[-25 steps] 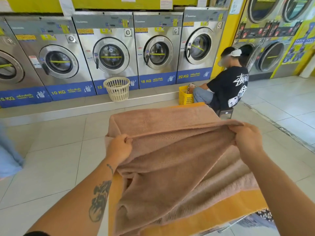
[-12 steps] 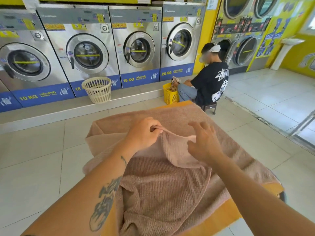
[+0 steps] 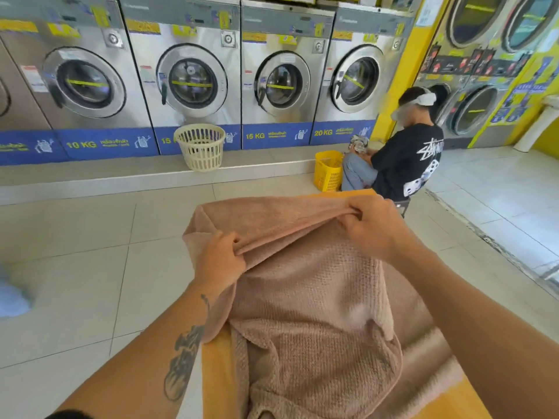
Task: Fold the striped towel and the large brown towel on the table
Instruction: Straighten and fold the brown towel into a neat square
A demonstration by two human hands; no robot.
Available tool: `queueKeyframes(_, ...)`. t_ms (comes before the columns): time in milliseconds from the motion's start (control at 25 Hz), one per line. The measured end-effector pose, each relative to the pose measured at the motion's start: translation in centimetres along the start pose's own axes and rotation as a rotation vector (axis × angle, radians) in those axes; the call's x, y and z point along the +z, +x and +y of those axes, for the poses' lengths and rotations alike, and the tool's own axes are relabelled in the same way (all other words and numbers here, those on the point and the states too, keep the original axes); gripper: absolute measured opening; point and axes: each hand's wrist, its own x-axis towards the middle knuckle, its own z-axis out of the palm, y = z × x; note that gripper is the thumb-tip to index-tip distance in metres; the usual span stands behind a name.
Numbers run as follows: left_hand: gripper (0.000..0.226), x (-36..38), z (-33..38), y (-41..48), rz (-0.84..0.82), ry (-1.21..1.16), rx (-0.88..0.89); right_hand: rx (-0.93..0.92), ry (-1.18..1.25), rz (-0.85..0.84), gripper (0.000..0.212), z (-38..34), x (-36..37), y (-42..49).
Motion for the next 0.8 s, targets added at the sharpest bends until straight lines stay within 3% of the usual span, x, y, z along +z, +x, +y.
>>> queueKeyframes(160,0.016,-2.1,-3.6,1.9,0.060,0.243,-0.127,0.123,-0.120,0.034,0.031,2.1,-0.9,0.2)
queueKeyframes(280,0.014,-4.9,-2.1,4.5,0.155,0.255,-0.227,0.275,-0.075,-0.015,0.030,3.6,-1.2,-0.5)
queueKeyframes(360,0.019,-5.6,1.3,7.3,0.175,0.101,-0.343,0.354,-0.015,-0.052,0.032,4.8,-1.4,-0.9)
queueKeyframes(480,0.020,-4.4,8.5,12.4,0.143,-0.448,-0.525,0.476,0.078,-0.166,0.031,8.0,-1.4,-1.5)
queueKeyframes(560,0.023,-2.4,13.2,15.4,0.118,-0.593,-0.448,0.549,0.167,-0.252,0.028,11.3,-1.8,-2.1)
queueKeyframes(680,0.042,1.8,19.7,17.9,0.080,-0.383,-0.136,0.685,0.356,-0.293,0.039,16.6,-2.9,-2.5)
queueKeyframes(800,0.036,8.7,25.7,19.4,0.142,-0.300,-0.043,0.735,0.464,-0.225,0.036,22.6,-4.3,-2.2)
